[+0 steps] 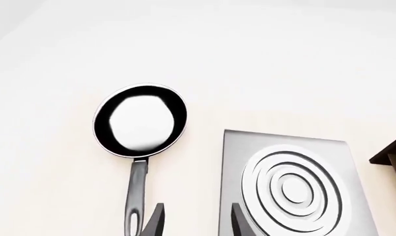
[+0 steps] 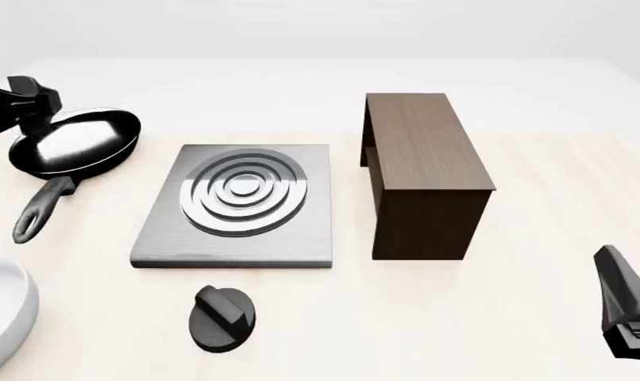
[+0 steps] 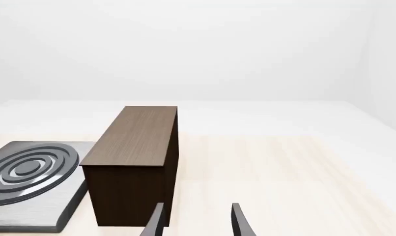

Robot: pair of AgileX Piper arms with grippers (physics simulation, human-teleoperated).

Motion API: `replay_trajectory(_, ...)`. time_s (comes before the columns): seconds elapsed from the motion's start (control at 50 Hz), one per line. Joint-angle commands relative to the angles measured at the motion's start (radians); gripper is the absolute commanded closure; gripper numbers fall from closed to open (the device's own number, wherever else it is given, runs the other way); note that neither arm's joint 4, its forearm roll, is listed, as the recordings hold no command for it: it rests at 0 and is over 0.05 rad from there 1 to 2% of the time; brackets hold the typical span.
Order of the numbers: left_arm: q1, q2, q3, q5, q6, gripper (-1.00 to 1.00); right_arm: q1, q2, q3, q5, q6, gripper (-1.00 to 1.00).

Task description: Turn on the stove.

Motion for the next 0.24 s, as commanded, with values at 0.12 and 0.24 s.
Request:
replay_trajectory(0.12,0.035,0.013,0.022,-0.055,0.005,-1.0,0.001,-0.001,0.001,0.0,0.0,-1.0)
replay_trajectory(0.24,0.043,0.023,0.014,-0.056,0.001,-1.0,0.001,-0.001,0.001,0.0,0.0,-1.0)
